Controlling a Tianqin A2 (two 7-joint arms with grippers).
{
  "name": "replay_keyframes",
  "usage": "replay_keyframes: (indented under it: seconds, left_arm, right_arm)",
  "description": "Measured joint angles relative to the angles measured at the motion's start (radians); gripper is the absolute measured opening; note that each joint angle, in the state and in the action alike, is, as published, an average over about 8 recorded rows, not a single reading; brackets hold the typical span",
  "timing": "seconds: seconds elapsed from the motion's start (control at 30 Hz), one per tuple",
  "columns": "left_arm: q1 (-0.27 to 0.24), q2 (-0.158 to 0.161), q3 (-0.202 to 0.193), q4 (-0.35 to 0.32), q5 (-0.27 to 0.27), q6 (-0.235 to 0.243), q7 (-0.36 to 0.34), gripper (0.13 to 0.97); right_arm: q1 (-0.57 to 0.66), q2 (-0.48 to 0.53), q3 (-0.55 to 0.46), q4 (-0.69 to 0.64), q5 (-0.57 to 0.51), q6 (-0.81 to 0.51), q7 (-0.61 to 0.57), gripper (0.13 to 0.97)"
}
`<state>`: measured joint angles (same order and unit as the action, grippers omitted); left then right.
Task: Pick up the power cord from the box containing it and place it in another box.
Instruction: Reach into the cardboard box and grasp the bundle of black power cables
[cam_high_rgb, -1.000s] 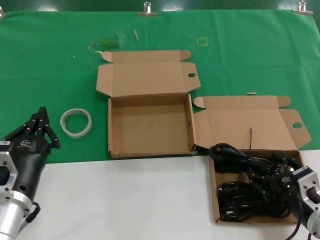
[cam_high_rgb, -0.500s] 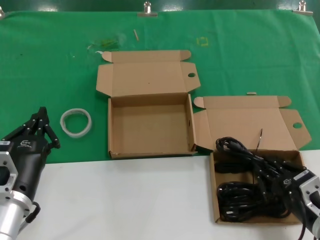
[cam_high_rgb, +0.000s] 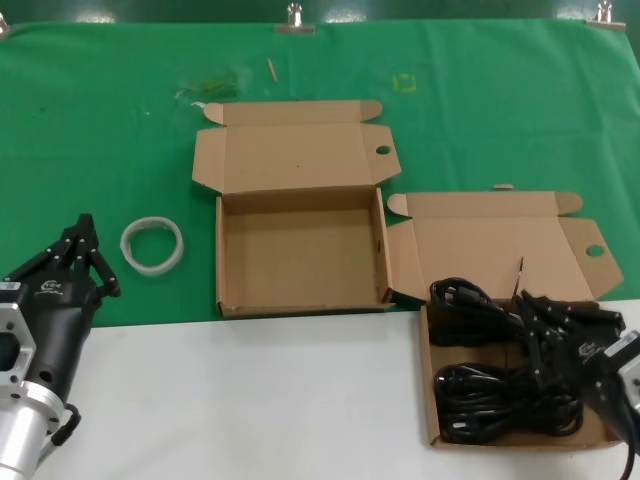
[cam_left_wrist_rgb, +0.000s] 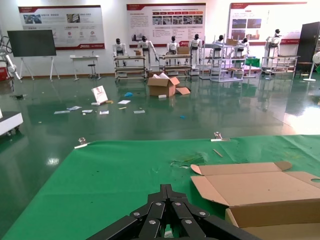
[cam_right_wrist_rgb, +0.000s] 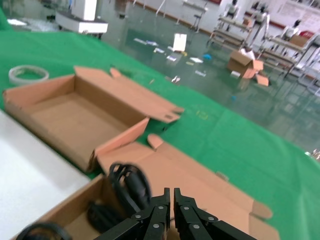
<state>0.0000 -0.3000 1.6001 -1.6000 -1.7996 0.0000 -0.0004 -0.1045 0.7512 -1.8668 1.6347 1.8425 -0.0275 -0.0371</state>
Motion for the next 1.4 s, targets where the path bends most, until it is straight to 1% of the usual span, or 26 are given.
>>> replay_keyframes:
  seconds: [0.17,0.3,0.57,0.77,1.1,1.4]
  left_arm:
    - [0.0,0.0,0.0,0.0,0.0,0.0,0.0,0.14]
    - [0.0,0.0,0.0,0.0,0.0,0.0,0.0,0.14]
    - [0.0,0.0,0.0,0.0,0.0,0.0,0.0,0.14]
    - [0.0,0.0,0.0,0.0,0.0,0.0,0.0,0.14]
    - [0.0,0.0,0.0,0.0,0.0,0.0,0.0,0.14]
    - [0.0,0.0,0.0,0.0,0.0,0.0,0.0,0.14]
  right_arm:
    - [0.014,-0.031,0.0,-0.051,-0.03,-0.03,-0.024,0.172]
    - [0.032,-0.069,0.011,-0.099,-0.059,-0.061,-0.069,0.172]
    - [0.073,-0.145,0.059,-0.195,-0.086,-0.133,-0.179,0.251]
    - [0.096,-0.186,0.095,-0.25,-0.085,-0.177,-0.235,0.251]
    - [0.109,-0.223,0.138,-0.301,-0.081,-0.216,-0.283,0.251]
    - [0.098,-0.235,0.164,-0.295,-0.087,-0.227,-0.305,0.196]
